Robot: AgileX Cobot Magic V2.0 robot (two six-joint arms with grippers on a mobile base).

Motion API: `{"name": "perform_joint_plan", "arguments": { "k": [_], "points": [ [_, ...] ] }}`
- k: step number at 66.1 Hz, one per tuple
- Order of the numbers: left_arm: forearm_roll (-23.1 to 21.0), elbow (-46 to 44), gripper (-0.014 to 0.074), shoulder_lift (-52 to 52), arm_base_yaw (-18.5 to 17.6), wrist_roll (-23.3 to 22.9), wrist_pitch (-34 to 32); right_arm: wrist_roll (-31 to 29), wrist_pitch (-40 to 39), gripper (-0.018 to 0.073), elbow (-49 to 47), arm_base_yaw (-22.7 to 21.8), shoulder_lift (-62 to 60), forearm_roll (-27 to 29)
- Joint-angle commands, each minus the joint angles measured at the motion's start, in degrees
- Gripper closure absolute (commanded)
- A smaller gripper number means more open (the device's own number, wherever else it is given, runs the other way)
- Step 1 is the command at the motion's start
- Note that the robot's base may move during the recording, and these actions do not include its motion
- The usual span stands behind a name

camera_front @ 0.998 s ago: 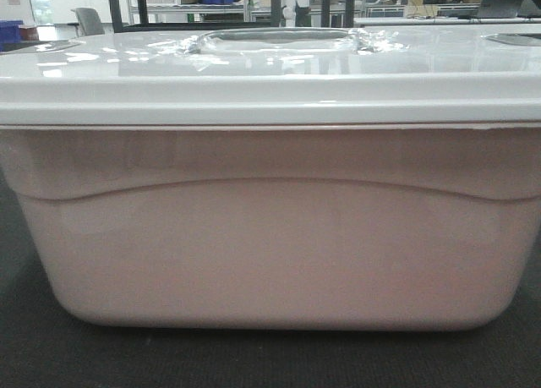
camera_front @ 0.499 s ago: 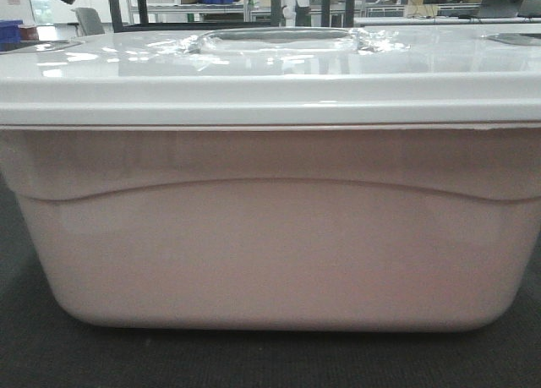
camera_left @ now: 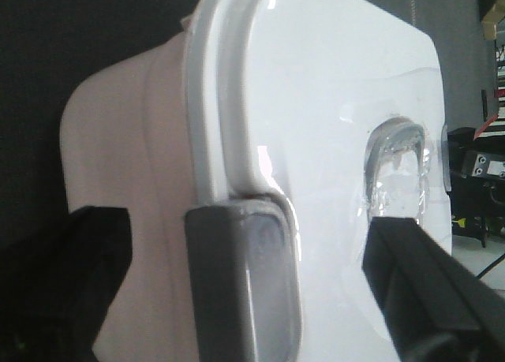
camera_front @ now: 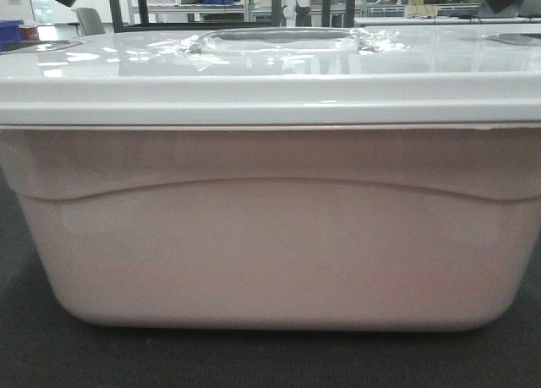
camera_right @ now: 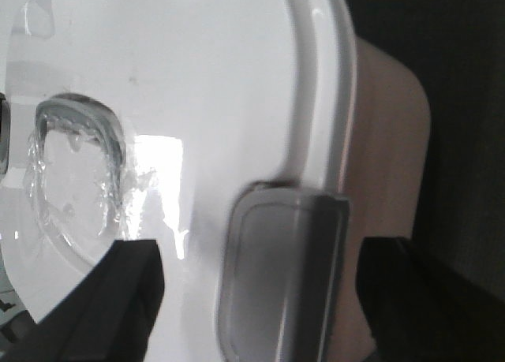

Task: Grab white bin and place on right shelf
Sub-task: 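Close both grippers on the lid rims at the bin's two ends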

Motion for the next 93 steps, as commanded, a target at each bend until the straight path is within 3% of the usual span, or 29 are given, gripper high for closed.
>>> {"name": "perform_joint_plan", "arguments": {
  "k": [1, 22, 41, 57, 74, 93],
  "points": [
    [-3.99, -1.36, 0.0106, -1.7, -0.35, 0.17, 5.87, -1.18, 6.99, -0.0036, -1.14, 1.45, -0.4, 4.29],
    [-3.36, -1.36, 0.0106, -1.7, -0.5, 0.97, 6.51, -1.52, 6.99, -0.0036, -1.14, 2.55, 0.21, 4.95],
    [-3.09, -1.36, 0.0106, -1.7, -3.63, 1.29, 6.07, -1.8, 7.04, -0.0036, -1.14, 2.61, 0.21, 6.54],
    [-3.09, -1.36, 0.0108, -1.7, -3.82, 1.29, 5.99, -1.8, 7.04, -0.0036, -1.14, 2.61, 0.21, 6.48],
    [-1.54, -1.36, 0.0191, -1.7, -4.14, 1.29, 6.57, -1.8, 7.04, -0.0036, -1.14, 2.61, 0.21, 5.79],
    [0.08, -1.36, 0.0192, -1.7, -6.71, 1.29, 6.57, -1.8, 7.04, -0.0036, -1.14, 2.61, 0.21, 5.73]
  ]
}}
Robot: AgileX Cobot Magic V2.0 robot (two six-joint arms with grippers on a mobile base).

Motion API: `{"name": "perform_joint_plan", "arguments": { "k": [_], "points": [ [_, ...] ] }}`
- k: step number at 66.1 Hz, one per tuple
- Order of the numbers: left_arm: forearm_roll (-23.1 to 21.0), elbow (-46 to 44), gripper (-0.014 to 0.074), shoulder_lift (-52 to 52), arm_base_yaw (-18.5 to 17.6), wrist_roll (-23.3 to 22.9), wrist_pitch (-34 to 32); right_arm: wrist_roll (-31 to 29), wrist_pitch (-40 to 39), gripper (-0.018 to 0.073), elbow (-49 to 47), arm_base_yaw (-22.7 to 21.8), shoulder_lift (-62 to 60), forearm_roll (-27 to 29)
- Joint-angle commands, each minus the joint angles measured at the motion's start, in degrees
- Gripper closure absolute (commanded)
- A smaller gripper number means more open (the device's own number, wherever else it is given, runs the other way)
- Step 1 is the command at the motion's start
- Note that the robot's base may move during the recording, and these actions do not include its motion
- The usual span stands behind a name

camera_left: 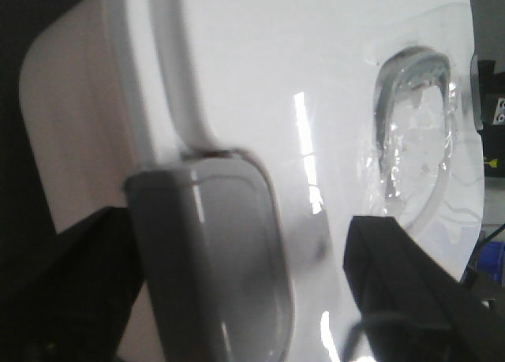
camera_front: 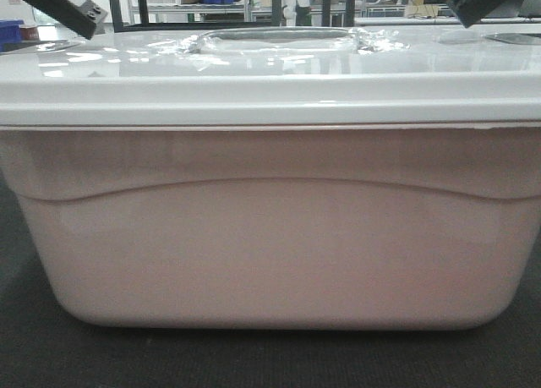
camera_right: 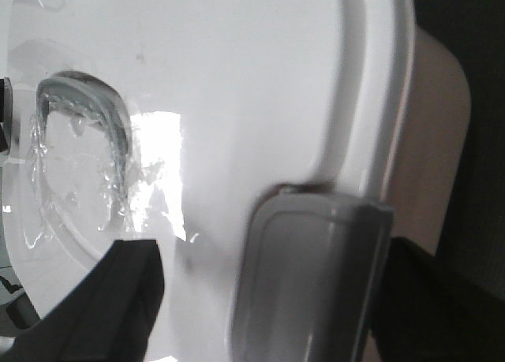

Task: Grab white bin and place on right shelf
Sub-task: 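Close both grippers on the lid rims at the bin's two ends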

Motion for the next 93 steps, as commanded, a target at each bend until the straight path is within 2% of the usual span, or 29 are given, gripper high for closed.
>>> {"name": "perform_joint_plan", "arguments": {
  "k": [1, 33, 43, 51, 62, 75, 93],
  "points": [
    [-3.92, -1.36, 0.0192, -1.7, -0.65, 0.41, 6.79, -0.79, 7.31, -0.0036, -1.35, -0.09, -1.3, 4.62],
    [-5.66, -1.36, 0.02, -1.7, -0.65, -0.46, 5.3, -0.79, 7.31, -0.0031, -1.35, -0.09, -1.3, 3.07],
    [-5.34, -1.36, 0.0226, -1.7, -0.65, -0.4, 5.3, -0.84, 7.31, 0.0077, -1.35, -0.09, -1.3, 2.49],
    [-5.25, -1.36, 0.0252, -1.7, -0.65, -0.4, 5.55, -0.84, 7.31, 0.0123, -1.35, -0.09, -1.3, 2.49],
    [-4.56, -1.36, 0.0255, -1.7, -0.65, -0.4, 5.93, -0.84, 7.31, 0.0122, -1.35, -0.09, -1.3, 2.49],
    [-4.43, -1.36, 0.0319, -1.7, -0.65, -0.4, 5.93, -0.84, 7.31, 0.0122, -1.35, -0.09, -1.3, 2.49],
    [-4.43, -1.36, 0.0323, -1.7, -0.65, -0.4, 5.93, -0.84, 7.31, 0.0122, -1.35, -0.09, -1.3, 2.49]
  ]
}}
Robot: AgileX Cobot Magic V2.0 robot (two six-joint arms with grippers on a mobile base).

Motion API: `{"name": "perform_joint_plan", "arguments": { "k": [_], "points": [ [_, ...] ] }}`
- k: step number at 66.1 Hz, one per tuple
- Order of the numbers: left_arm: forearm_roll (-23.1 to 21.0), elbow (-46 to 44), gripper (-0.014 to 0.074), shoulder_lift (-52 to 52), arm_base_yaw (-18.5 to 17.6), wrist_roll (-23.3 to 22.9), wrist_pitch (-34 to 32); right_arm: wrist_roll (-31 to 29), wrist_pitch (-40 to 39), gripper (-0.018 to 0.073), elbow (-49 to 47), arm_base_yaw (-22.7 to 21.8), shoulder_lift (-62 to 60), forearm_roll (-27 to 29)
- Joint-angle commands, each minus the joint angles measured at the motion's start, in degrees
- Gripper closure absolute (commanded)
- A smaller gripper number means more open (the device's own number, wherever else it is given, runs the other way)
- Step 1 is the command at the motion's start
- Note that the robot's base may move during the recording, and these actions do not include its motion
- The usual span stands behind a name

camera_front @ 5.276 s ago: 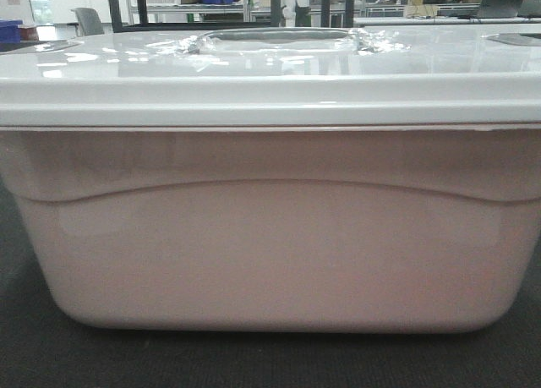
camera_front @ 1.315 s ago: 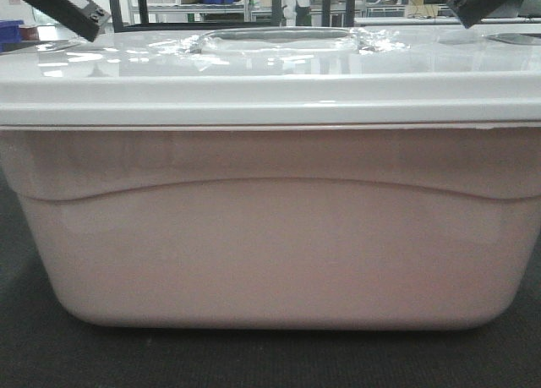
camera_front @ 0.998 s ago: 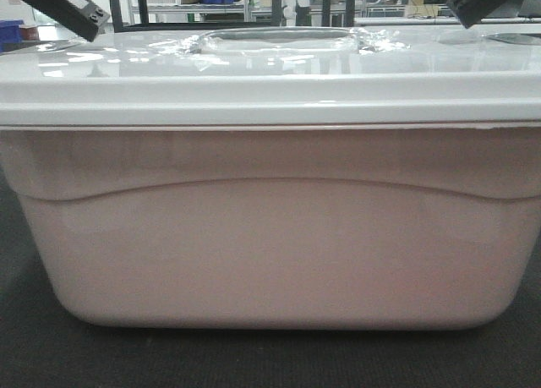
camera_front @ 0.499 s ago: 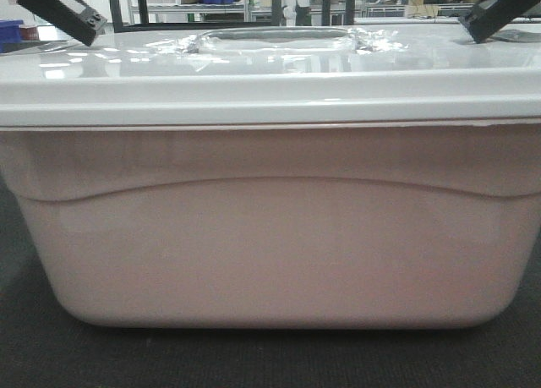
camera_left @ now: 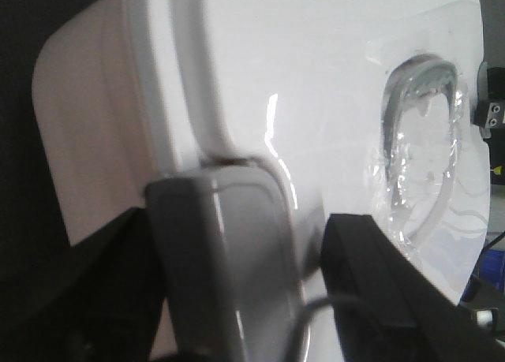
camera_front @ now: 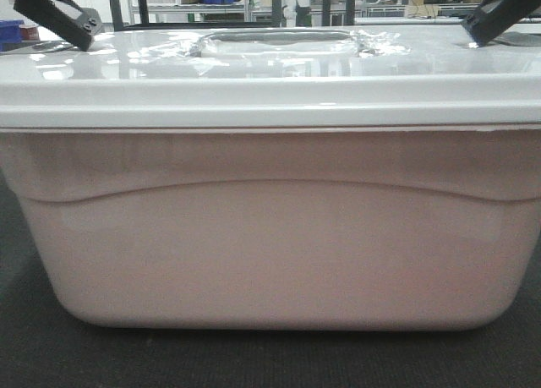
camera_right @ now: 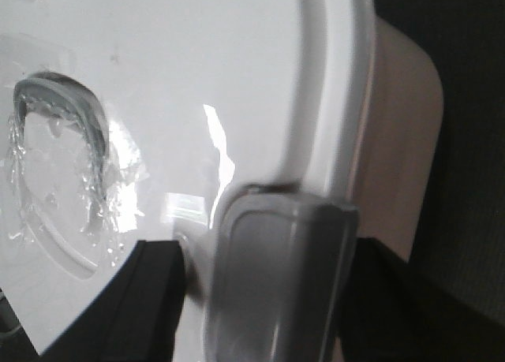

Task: Grab white bin and place on right shelf
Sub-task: 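Close both grippers on the lid rims at the bin's two ends, then lift the pink bin off the table with both grippers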

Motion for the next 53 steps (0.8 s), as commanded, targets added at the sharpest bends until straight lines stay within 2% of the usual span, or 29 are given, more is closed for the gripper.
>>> {"name": "perform_joint_plan", "arguments": {
  "k": [1, 37, 53],
  "points": [
    [-4.83, -1.36, 0.0323, -1.7, -0.54, 0.43, 6.61, -0.98, 7.84, 0.0122, -1.35, 0.01, -1.3, 4.36],
    [-6.09, -4.97, 0.0323, -5.88, -0.54, 1.35, 7.47, -2.41, 7.84, 0.0122, -5.55, 0.01, -4.91, 5.43],
    [-7.04, -6.07, 0.0323, -11.77, -0.54, 1.35, 7.47, -2.45, 7.84, 0.0122, -5.61, 0.01, -10.48, 9.23]
  ]
}}
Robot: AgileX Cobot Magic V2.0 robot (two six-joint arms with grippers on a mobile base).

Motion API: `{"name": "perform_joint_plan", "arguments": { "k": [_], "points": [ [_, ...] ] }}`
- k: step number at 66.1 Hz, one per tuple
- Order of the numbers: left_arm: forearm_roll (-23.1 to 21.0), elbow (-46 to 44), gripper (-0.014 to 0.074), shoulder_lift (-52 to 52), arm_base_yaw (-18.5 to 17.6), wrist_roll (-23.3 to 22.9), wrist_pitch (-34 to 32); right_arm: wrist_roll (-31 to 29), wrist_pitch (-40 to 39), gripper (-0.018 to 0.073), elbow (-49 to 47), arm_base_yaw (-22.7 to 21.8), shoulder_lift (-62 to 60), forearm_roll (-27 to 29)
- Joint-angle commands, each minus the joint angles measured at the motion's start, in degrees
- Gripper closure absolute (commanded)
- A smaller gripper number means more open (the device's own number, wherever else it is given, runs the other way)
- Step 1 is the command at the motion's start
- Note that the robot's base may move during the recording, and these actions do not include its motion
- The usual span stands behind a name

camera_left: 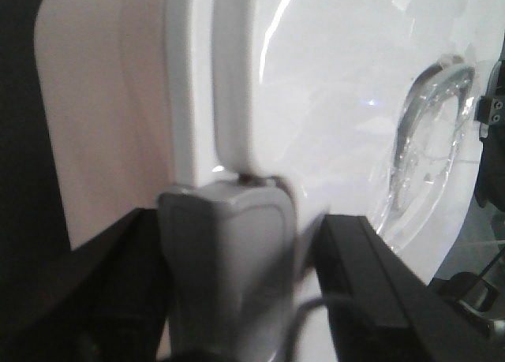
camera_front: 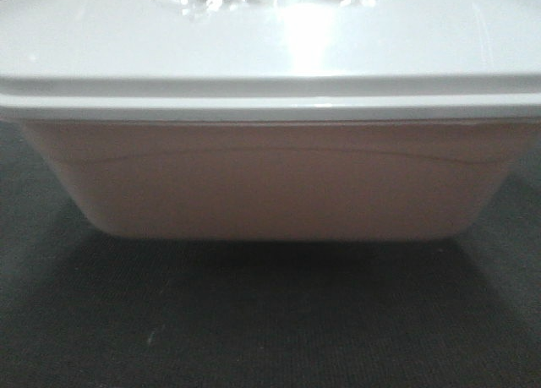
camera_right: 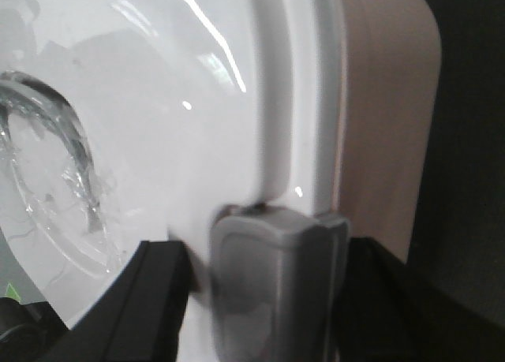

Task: Grab white bin and place on right shelf
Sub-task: 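Lift the pink bin off the table with both grippers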

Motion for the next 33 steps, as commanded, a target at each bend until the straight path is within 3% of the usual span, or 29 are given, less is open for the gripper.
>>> {"name": "perform_joint_plan", "arguments": {
  "k": [1, 33],
  "points": [
    [-7.58, -2.26, 0.0323, -4.68, -0.54, 0.71, 7.82, -0.89, 7.88, 0.0122, -2.11, 0.13, -4.43, 8.93],
    [-7.58, -2.26, 0.0323, -19.04, -0.54, 0.61, 7.73, -1.28, 6.8, 0.0122, -2.11, 0.13, -17.57, 11.91]
  ]
}}
